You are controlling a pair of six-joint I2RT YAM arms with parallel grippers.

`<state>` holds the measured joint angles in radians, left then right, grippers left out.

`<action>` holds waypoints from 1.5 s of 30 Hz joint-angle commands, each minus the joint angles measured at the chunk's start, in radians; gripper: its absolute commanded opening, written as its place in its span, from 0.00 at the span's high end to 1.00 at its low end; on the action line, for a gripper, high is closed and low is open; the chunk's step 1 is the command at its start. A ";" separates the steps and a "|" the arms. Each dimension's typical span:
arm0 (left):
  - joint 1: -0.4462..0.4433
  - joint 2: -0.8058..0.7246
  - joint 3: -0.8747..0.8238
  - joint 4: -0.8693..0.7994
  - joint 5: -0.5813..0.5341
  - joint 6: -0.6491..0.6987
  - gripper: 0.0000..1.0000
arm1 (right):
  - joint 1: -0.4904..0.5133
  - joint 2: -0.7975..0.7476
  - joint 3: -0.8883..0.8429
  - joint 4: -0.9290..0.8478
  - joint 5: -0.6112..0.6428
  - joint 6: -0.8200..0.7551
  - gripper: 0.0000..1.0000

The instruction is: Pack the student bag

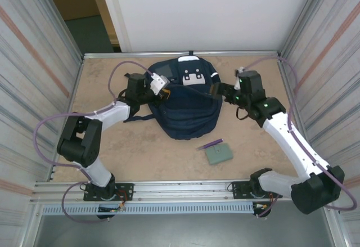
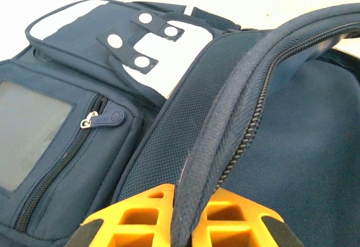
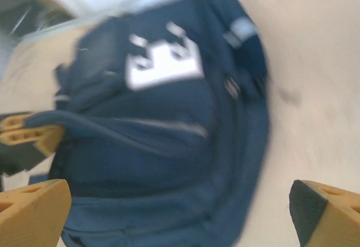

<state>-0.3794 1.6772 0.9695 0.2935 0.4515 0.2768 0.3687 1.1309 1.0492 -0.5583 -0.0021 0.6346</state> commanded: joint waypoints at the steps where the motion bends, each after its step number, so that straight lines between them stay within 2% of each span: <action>1: -0.002 0.026 -0.004 0.208 -0.008 -0.160 1.00 | 0.007 -0.079 -0.161 -0.356 -0.098 0.591 0.01; 4: -0.042 0.014 -0.079 0.404 -0.035 -0.128 1.00 | 0.074 -0.220 -0.313 -0.371 -0.092 0.853 0.08; 8: -0.075 -0.011 -0.097 0.464 0.009 -0.015 1.00 | 0.129 -0.311 -0.429 -0.331 -0.066 0.990 0.19; 10: -0.080 -0.015 -0.118 0.551 0.020 -0.013 1.00 | 0.140 -0.316 -0.468 -0.294 -0.084 1.019 0.21; 14: -0.084 -0.020 -0.105 0.565 0.004 -0.008 1.00 | 0.179 -0.273 -0.546 -0.173 -0.128 1.074 0.24; 23: -0.105 -0.004 -0.145 0.693 -0.062 0.035 1.00 | 0.272 -0.092 -0.638 0.067 -0.106 1.180 0.19; 28: -0.108 0.001 -0.145 0.700 -0.037 0.050 1.00 | 0.299 0.024 -0.609 0.093 -0.092 1.182 0.18; 36: -0.117 -0.014 -0.132 0.625 -0.015 0.088 1.00 | 0.309 0.092 -0.545 0.033 -0.047 1.167 0.42; 42: -0.128 -0.028 -0.123 0.566 -0.012 0.128 1.00 | 0.311 0.043 -0.493 -0.084 0.005 1.152 0.64; 45: -0.128 -0.028 -0.124 0.561 -0.017 0.121 1.00 | 0.310 0.007 -0.472 -0.127 0.020 1.149 0.70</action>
<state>-0.4931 1.6978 0.8158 0.8097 0.3992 0.3813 0.6746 1.1576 0.5625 -0.5354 -0.0479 1.7763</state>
